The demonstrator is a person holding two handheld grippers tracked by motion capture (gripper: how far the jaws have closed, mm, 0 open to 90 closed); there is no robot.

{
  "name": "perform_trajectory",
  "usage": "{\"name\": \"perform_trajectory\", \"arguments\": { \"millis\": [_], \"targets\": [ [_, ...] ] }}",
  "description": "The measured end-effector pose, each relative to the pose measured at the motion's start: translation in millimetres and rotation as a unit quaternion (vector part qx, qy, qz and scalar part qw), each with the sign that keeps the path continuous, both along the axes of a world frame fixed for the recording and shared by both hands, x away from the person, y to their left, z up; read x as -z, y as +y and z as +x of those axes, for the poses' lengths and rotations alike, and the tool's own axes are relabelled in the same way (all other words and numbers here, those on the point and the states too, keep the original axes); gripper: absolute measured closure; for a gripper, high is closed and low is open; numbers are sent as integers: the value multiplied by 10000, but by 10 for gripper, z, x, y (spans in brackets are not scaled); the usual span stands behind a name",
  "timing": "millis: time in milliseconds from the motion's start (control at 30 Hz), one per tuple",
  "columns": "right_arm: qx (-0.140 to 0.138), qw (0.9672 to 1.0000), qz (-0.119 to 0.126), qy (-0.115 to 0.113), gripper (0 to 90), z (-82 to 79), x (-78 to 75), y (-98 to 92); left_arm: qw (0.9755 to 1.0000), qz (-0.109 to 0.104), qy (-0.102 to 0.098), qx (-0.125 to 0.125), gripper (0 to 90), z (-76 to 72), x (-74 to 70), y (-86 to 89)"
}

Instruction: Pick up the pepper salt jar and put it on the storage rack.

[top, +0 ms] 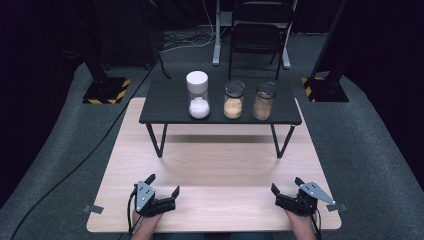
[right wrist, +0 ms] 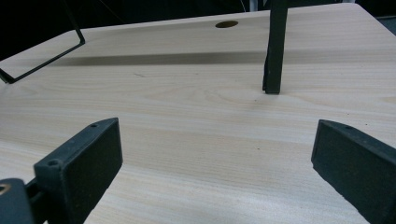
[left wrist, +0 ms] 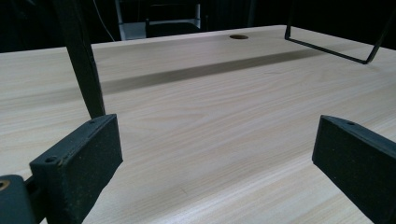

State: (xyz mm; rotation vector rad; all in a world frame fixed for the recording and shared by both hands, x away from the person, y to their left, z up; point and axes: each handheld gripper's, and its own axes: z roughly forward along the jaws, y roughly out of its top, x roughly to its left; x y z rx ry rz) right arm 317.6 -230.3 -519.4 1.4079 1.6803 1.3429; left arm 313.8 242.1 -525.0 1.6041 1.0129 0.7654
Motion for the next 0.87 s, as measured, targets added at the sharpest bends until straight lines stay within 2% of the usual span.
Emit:
{"name": "perform_trajectory", "arguments": {
  "millis": [267, 467, 600, 767, 867],
  "targets": [
    [-28, 9994, -254, 244, 4, 38, 21, 42, 10000, -13, -12, 1, 12, -3, 1, 1],
    [-128, 9968, -579, 530, 4, 96, 27, 106, 10000, -17, -27, 6, 12, -7, 2, 3],
    [-169, 9955, -619, 704, 3, 129, 32, 112, 10000, -16, -33, 11, 12, -7, 2, 4],
    [-248, 9912, -739, 1069, 1, 188, 44, 141, 10000, -20, -43, 18, 12, -9, 2, 2],
    [-272, 9889, -847, 1187, 0, 208, 50, 163, 10000, -18, -49, 31, 11, -10, 3, 0]
  ]
}}
